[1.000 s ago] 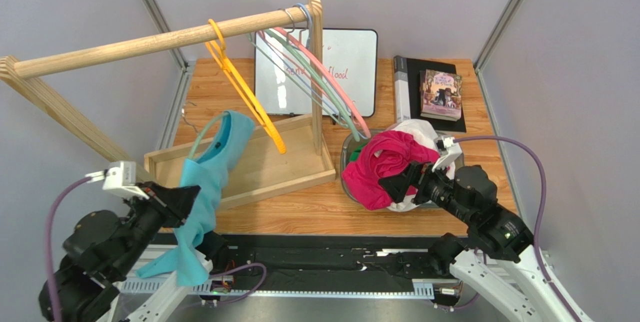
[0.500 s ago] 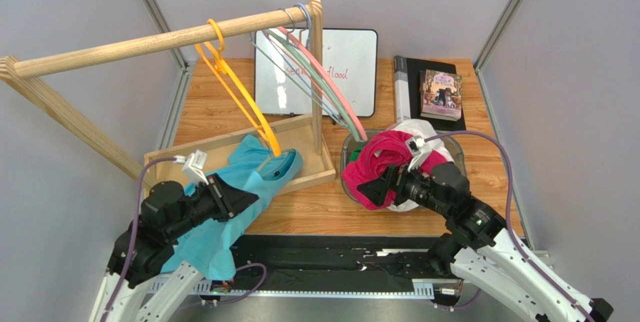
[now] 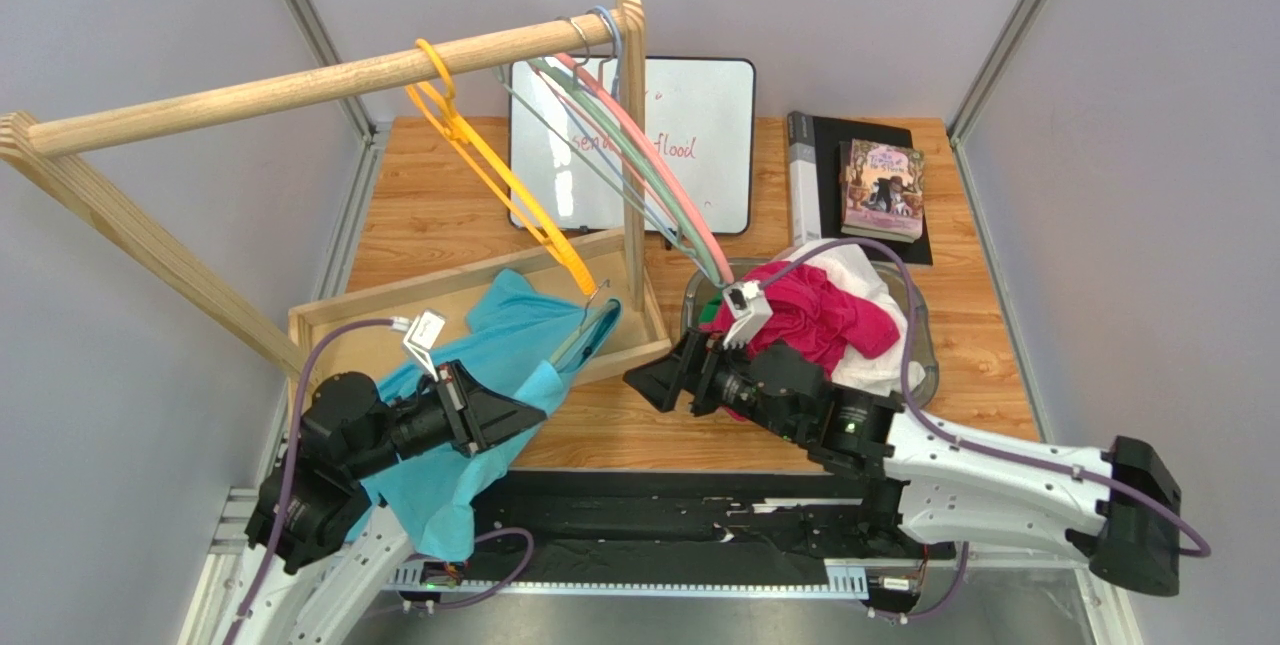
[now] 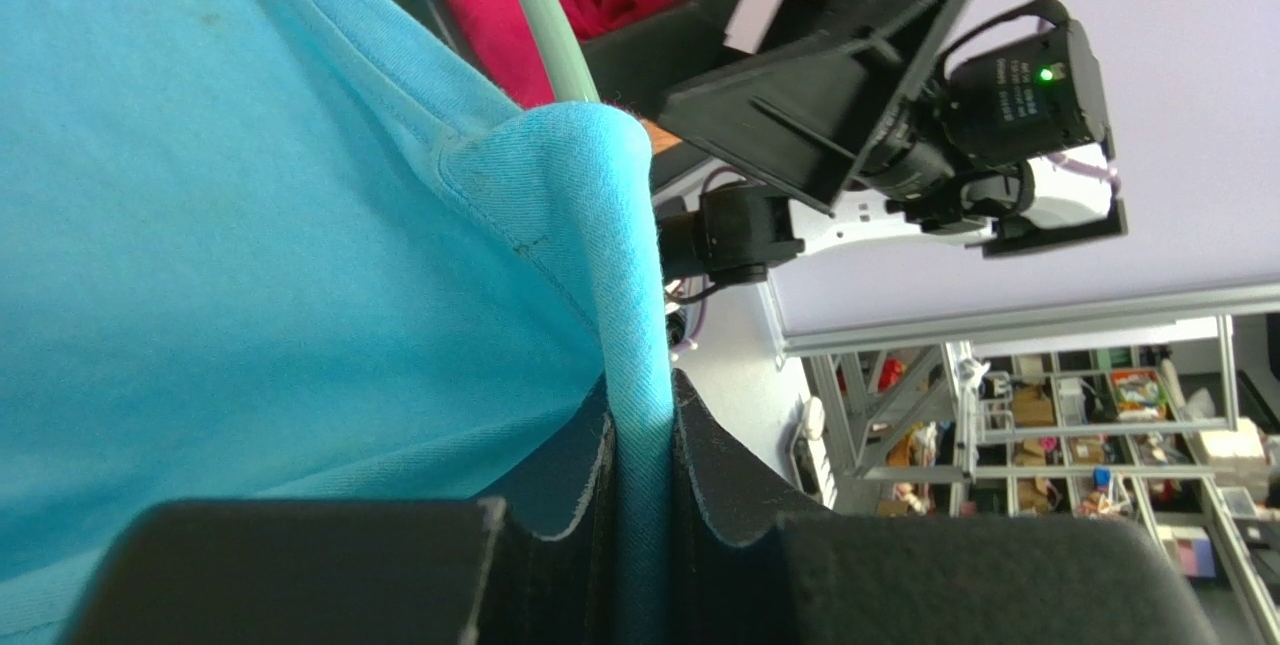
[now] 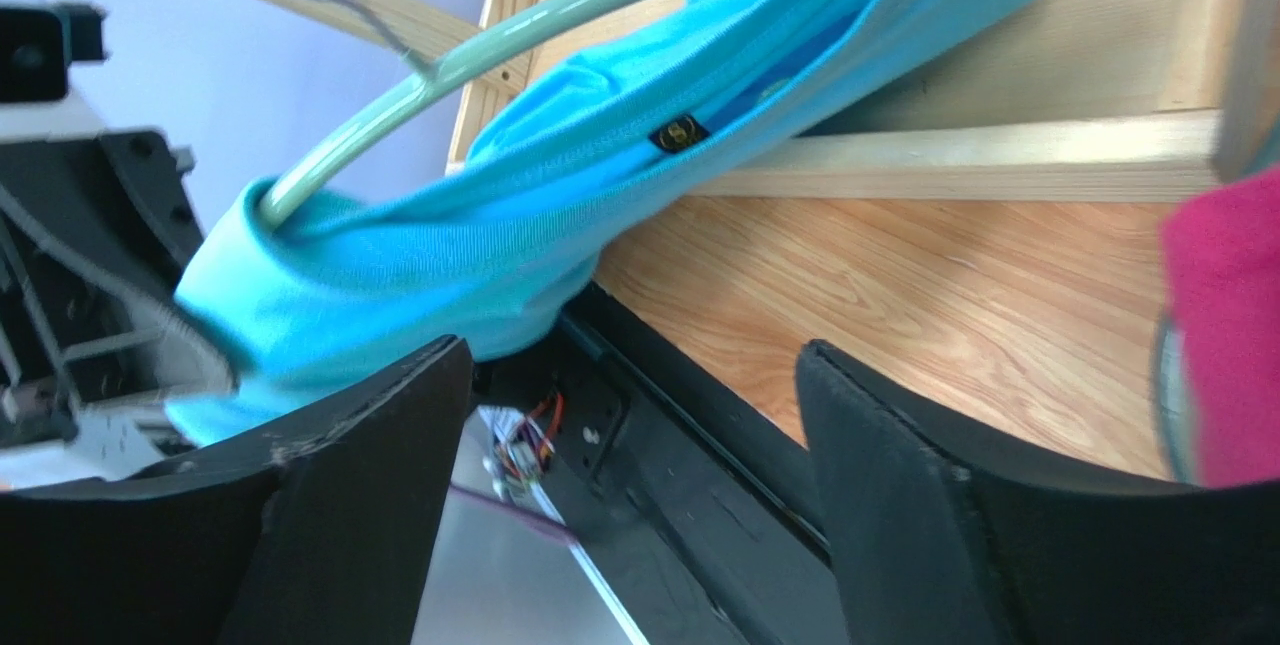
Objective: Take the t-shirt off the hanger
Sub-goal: Pass the hanger from the left arm to the right
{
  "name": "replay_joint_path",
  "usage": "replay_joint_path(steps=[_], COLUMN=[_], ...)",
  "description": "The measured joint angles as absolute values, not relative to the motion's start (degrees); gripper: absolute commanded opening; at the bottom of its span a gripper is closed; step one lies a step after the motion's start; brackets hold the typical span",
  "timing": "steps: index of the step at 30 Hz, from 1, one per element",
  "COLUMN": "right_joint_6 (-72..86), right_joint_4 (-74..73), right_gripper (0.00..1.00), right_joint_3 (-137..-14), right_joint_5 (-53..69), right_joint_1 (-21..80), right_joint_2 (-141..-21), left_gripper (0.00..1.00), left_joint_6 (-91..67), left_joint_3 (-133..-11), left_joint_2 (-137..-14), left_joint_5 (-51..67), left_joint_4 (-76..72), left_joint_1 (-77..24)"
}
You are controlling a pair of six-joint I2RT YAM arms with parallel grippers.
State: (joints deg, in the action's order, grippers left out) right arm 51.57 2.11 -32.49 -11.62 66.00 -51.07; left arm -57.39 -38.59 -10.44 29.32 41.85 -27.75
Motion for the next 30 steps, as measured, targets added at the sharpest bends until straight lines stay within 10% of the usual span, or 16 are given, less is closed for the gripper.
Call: replay_joint_path(steps=[30], right_joint_6=[64.1], right_joint_4=[13.4], right_gripper=[0.63], right_joint_3=[-37.1], right_joint_5=[-37.0], right_joint_1=[73.1], right_joint_2=[-60.1], left_gripper=[0.00], left_joint_6=[-57.4], left_joint_3=[-37.6], left_joint_2=[-9.4], left_joint_5=[39.7], left_joint_4=[35.7], left_joint_1=[-27.7])
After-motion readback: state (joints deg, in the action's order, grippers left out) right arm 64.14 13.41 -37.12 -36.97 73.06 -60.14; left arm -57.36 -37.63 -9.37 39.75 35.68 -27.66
